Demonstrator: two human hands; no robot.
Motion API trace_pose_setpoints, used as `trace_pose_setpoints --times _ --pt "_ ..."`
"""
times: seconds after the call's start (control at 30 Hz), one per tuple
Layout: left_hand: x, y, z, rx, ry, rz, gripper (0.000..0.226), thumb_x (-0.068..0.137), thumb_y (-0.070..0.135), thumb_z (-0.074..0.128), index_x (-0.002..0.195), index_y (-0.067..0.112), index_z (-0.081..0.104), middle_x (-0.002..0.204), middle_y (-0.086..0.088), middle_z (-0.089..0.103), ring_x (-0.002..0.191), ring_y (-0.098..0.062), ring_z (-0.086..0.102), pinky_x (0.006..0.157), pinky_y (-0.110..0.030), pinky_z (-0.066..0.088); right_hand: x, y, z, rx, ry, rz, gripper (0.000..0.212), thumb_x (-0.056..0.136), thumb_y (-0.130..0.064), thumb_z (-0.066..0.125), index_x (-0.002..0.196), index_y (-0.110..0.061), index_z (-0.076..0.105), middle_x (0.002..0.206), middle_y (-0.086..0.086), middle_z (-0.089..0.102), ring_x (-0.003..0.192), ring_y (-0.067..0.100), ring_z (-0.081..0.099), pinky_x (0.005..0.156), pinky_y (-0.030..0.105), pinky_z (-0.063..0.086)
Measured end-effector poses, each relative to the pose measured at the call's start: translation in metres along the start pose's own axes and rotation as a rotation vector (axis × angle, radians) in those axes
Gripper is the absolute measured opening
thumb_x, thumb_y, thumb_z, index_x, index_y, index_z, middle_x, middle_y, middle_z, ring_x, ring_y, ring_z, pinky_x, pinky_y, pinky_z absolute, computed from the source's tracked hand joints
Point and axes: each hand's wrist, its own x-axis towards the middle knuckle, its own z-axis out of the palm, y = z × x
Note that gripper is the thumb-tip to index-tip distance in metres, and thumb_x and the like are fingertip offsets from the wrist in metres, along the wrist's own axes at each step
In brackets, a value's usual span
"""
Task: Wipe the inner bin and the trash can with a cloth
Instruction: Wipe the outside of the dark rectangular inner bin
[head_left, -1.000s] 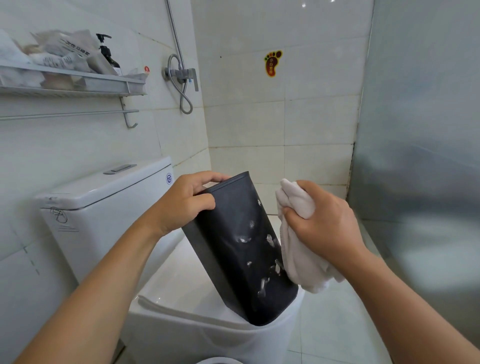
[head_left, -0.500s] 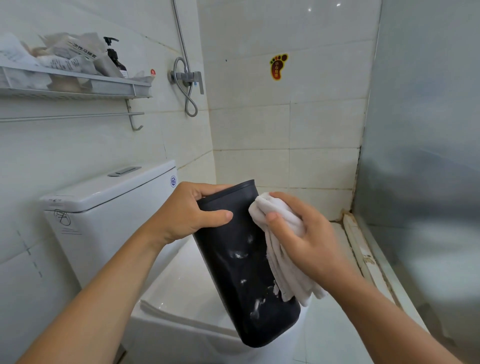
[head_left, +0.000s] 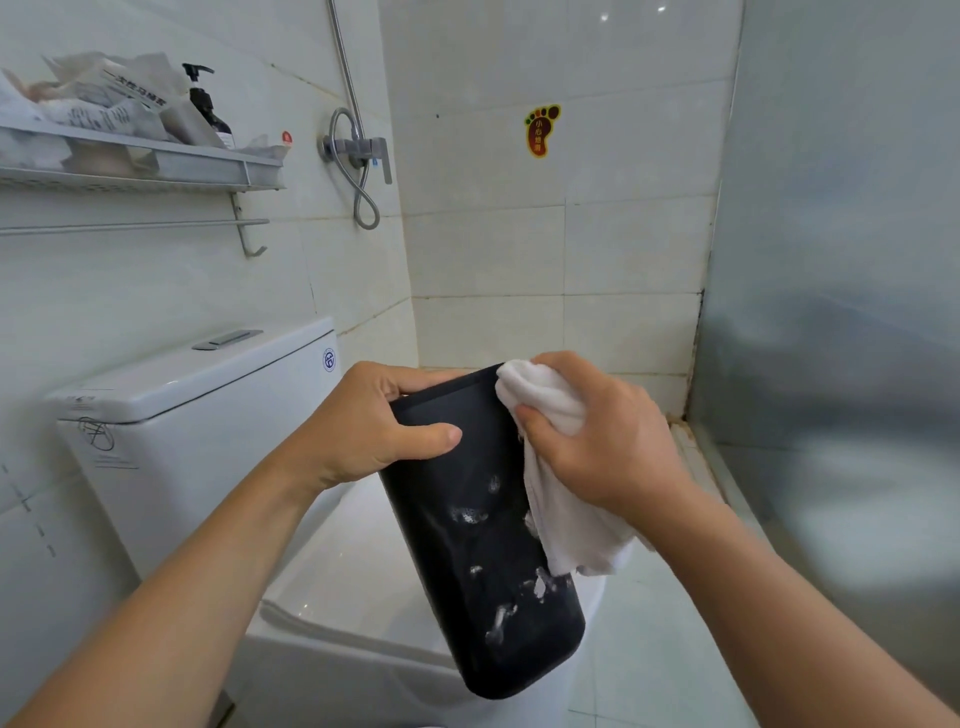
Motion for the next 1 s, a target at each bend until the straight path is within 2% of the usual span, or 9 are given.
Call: trace_pose_setpoints --times 0.13,0.2,0.33,0.43,0.5,0.6,0.67,0.9,1.0 --pt "0.001 -0.006 -0.007 -0.015 0.049 -0.01 0.047 0.086 -0.011 0.074 0.114 0.026 0.076 0.104 0.004 0.08 0.096 -0.017 0.077 0.076 -0.021 0.06 -0.025 0.011 -0.008 -0.112 -0.182 -0.054 0.029 0.089 -0.058 0.064 0.113 -0.042 0.06 0.081 -0.017 0.067 0.071 0.011 0.062 0.061 0.032 0.051" --pt "0.0 -0.004 -0.006 -0.016 0.024 -0.009 0.046 0.086 -0.012 0.073 0.115 0.024 0.076 0.104 0.004 0.08 0.096 -0.015 0.077 0.077 -0.021 0.059 -0.027 0.015 -0.01 -0.125 -0.199 -0.048 0.029 0.087 -0.06 0.064 0.111 -0.043 0.06 0.082 -0.016 0.069 0.074 0.011 0.064 0.063 0.033 0.053" --pt "-0.001 0.002 0.002 -0.015 -0.029 -0.005 0.048 0.086 -0.013 0.072 0.115 0.025 0.075 0.105 0.008 0.08 0.096 -0.013 0.077 0.077 -0.02 0.059 -0.013 0.012 -0.012 -0.164 -0.077 -0.051 0.033 0.09 -0.056 0.064 0.12 -0.044 0.06 0.087 -0.014 0.069 0.078 0.016 0.064 0.062 0.03 0.046" --pt "-0.002 0.005 0.006 0.011 -0.044 0.015 0.05 0.086 -0.013 0.072 0.115 0.028 0.075 0.106 0.011 0.08 0.097 -0.011 0.076 0.078 -0.019 0.059 -0.002 0.007 -0.008 -0.16 0.029 -0.091 0.04 0.093 -0.053 0.063 0.132 -0.049 0.056 0.093 -0.01 0.067 0.084 0.022 0.065 0.067 0.034 0.05" --pt "-0.001 0.004 0.006 0.007 -0.016 0.023 0.052 0.086 -0.014 0.072 0.115 0.029 0.075 0.105 0.011 0.08 0.097 -0.011 0.076 0.077 -0.019 0.058 -0.004 0.007 -0.003 -0.215 0.05 -0.152 0.04 0.093 -0.05 0.064 0.132 -0.051 0.055 0.088 -0.009 0.062 0.076 0.024 0.064 0.062 0.035 0.05" --pt "0.002 -0.003 0.0 -0.005 0.046 0.015 0.049 0.084 -0.012 0.074 0.115 0.026 0.076 0.104 0.004 0.08 0.095 -0.016 0.077 0.078 -0.023 0.06 -0.023 0.01 0.003 -0.306 0.043 -0.266 0.043 0.084 -0.041 0.069 0.125 -0.047 0.059 0.076 -0.009 0.053 0.055 0.023 0.055 0.047 0.029 0.041" --pt "0.004 -0.007 -0.004 -0.009 0.065 0.01 0.048 0.084 -0.013 0.074 0.116 0.024 0.076 0.104 0.002 0.081 0.095 -0.017 0.077 0.078 -0.024 0.06 -0.032 0.014 0.005 -0.313 0.013 -0.287 0.042 0.081 -0.039 0.069 0.122 -0.046 0.06 0.071 -0.01 0.049 0.049 0.021 0.051 0.042 0.029 0.041" --pt "0.0 -0.001 0.0 -0.009 -0.02 -0.004 0.049 0.086 -0.015 0.071 0.116 0.024 0.074 0.104 0.01 0.08 0.095 -0.009 0.076 0.078 -0.019 0.058 -0.012 0.011 0.007 -0.261 0.132 -0.18 0.032 0.09 -0.044 0.07 0.121 -0.042 0.063 0.076 -0.007 0.055 0.058 0.026 0.057 0.05 0.031 0.046" --pt "0.001 -0.003 0.0 0.0 -0.013 0.008 0.049 0.086 -0.015 0.071 0.117 0.023 0.075 0.104 0.007 0.08 0.095 -0.012 0.077 0.077 -0.02 0.059 -0.002 0.008 0.009 -0.276 0.141 -0.167 0.031 0.091 -0.044 0.069 0.121 -0.042 0.063 0.078 -0.006 0.054 0.06 0.028 0.057 0.052 0.033 0.048"
